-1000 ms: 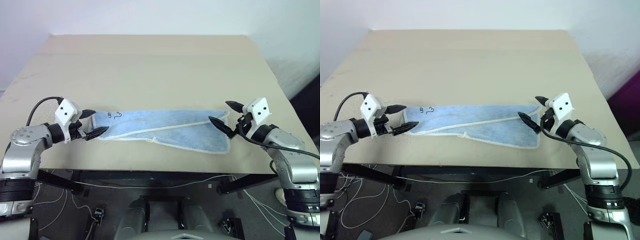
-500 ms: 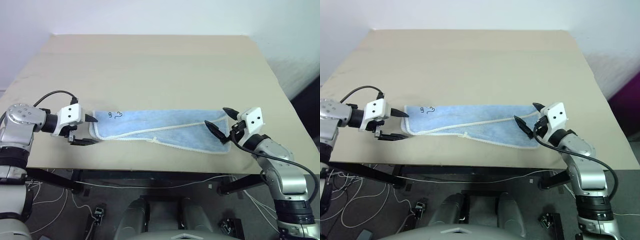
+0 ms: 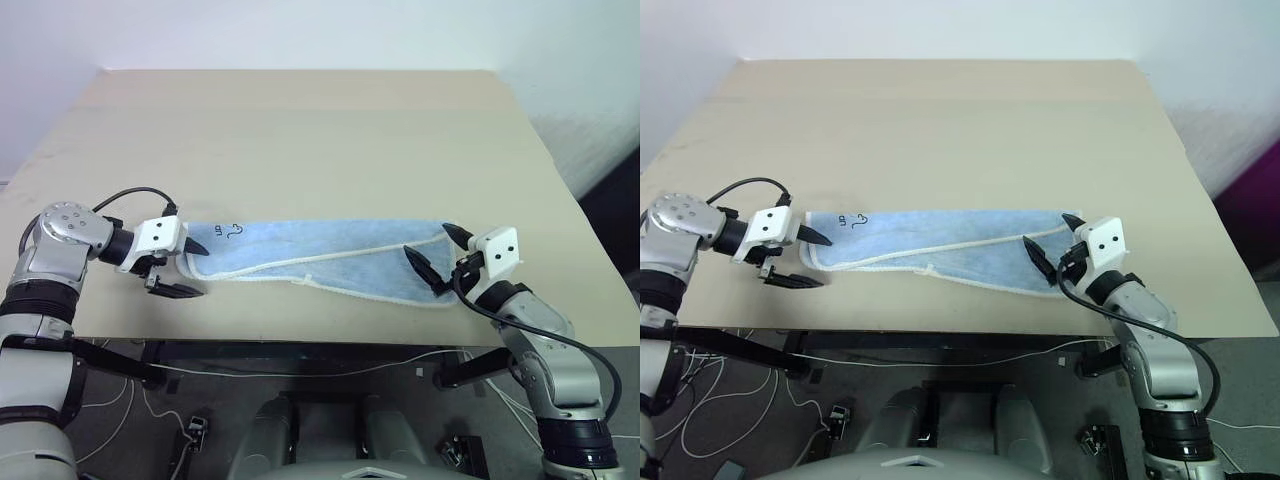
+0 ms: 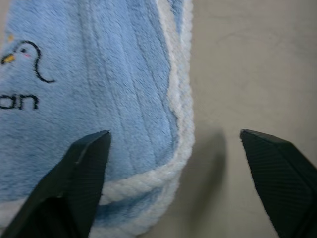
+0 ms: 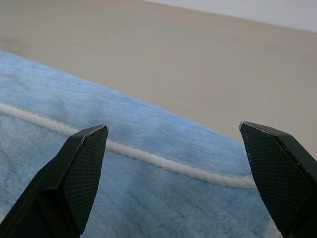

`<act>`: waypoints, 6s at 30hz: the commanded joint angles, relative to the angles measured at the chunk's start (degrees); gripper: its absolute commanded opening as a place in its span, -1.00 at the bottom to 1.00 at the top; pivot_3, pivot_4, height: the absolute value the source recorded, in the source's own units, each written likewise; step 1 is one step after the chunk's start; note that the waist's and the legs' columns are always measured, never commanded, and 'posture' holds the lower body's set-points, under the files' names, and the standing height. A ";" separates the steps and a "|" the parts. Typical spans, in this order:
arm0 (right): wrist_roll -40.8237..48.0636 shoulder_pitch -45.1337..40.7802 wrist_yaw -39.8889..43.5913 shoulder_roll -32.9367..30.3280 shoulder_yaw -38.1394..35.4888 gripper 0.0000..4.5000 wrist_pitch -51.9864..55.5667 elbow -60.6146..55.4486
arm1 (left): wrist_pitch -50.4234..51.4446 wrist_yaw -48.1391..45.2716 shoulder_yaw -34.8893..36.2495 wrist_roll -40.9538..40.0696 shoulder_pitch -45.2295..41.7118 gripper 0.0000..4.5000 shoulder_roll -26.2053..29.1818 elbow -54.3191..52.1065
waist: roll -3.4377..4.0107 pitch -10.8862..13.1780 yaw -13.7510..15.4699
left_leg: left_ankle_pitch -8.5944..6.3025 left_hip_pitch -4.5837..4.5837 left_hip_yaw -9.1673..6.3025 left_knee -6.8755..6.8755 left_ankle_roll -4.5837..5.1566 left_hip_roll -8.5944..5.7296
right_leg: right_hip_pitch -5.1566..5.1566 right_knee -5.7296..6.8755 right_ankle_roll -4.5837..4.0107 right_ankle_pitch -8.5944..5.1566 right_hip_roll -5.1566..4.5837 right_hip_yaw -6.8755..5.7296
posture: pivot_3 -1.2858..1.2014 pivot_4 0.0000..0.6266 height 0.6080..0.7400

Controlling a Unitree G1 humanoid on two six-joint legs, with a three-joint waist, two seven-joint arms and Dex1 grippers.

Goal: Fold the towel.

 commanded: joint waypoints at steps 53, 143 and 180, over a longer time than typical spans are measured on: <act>0.27 -4.78 1.84 0.63 1.96 1.00 0.51 0.37 | -7.85 11.07 4.02 0.70 10.51 0.09 0.91 -7.86 | 0.03 -0.02 0.21 | 0.00 0.02 -0.01 0.02 0.00 0.00 | 0.01 0.02 0.00 0.00 -0.03 0.00 | 0.03 -0.52 1.00; -6.09 -11.32 7.35 -8.71 3.05 1.00 -2.13 4.44 | 21.55 14.19 15.44 -13.86 21.19 -0.99 3.80 -29.46 | 0.13 -0.04 0.33 | 0.00 0.09 -0.01 0.00 -0.01 0.02 | 0.07 0.00 -0.02 0.00 -0.09 0.00 | 0.03 -0.52 1.00; -36.26 -35.60 12.89 -24.96 18.45 -0.98 -51.54 49.60 | 20.42 21.96 16.37 -14.46 22.93 -1.00 0.50 -32.36 | 0.19 0.00 0.01 | 0.00 0.10 0.05 0.01 -0.02 0.01 | 0.06 0.02 -0.02 0.00 -0.05 0.02 | 0.03 -0.52 1.00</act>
